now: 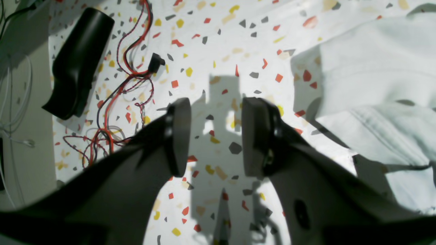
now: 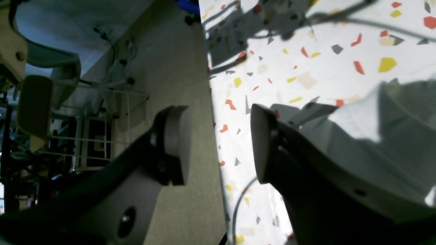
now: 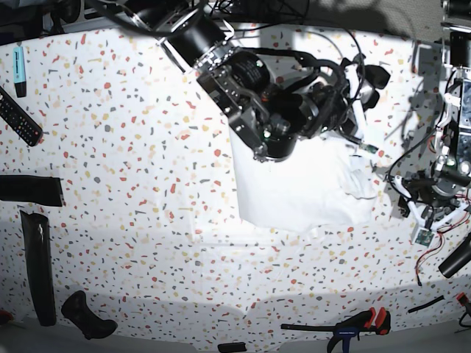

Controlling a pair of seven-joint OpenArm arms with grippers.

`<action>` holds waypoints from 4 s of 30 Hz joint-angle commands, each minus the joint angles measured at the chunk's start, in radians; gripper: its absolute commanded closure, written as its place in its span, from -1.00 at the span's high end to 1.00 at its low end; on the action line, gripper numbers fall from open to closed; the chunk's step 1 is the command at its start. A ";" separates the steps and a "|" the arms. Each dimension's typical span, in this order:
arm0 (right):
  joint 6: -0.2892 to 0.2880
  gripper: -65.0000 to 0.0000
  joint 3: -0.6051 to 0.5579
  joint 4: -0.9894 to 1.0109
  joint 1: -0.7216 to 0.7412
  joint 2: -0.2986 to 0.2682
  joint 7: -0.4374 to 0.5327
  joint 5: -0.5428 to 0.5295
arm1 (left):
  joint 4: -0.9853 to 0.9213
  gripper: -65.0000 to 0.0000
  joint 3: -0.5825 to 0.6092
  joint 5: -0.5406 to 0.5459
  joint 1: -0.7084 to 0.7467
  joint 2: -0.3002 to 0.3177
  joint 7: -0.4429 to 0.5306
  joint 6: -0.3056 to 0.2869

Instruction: Fold the T-shirt properly

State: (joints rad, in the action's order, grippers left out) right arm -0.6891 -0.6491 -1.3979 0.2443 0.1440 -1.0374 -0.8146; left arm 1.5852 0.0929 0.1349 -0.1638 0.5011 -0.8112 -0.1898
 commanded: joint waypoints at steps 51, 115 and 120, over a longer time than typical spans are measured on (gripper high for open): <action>-0.009 -0.14 0.551 0.684 0.334 -0.085 0.545 0.603 | 0.182 -0.26 -0.006 -0.023 0.457 -0.285 0.204 -0.151; 0.025 -0.14 0.567 -0.291 -0.161 -0.222 0.030 0.433 | 0.187 -0.26 0.222 -0.108 0.214 -0.282 -0.184 -0.034; 0.077 -0.14 0.686 -0.322 -0.149 -0.244 0.046 0.485 | 0.301 -0.26 0.222 -0.109 0.214 -0.282 -0.190 -0.034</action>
State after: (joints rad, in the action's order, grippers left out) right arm -0.6098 0.0368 -1.6958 0.0719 -0.0986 -1.0161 -0.3153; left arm 1.8683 0.3161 0.0235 0.0608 0.2184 -1.0195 -0.2230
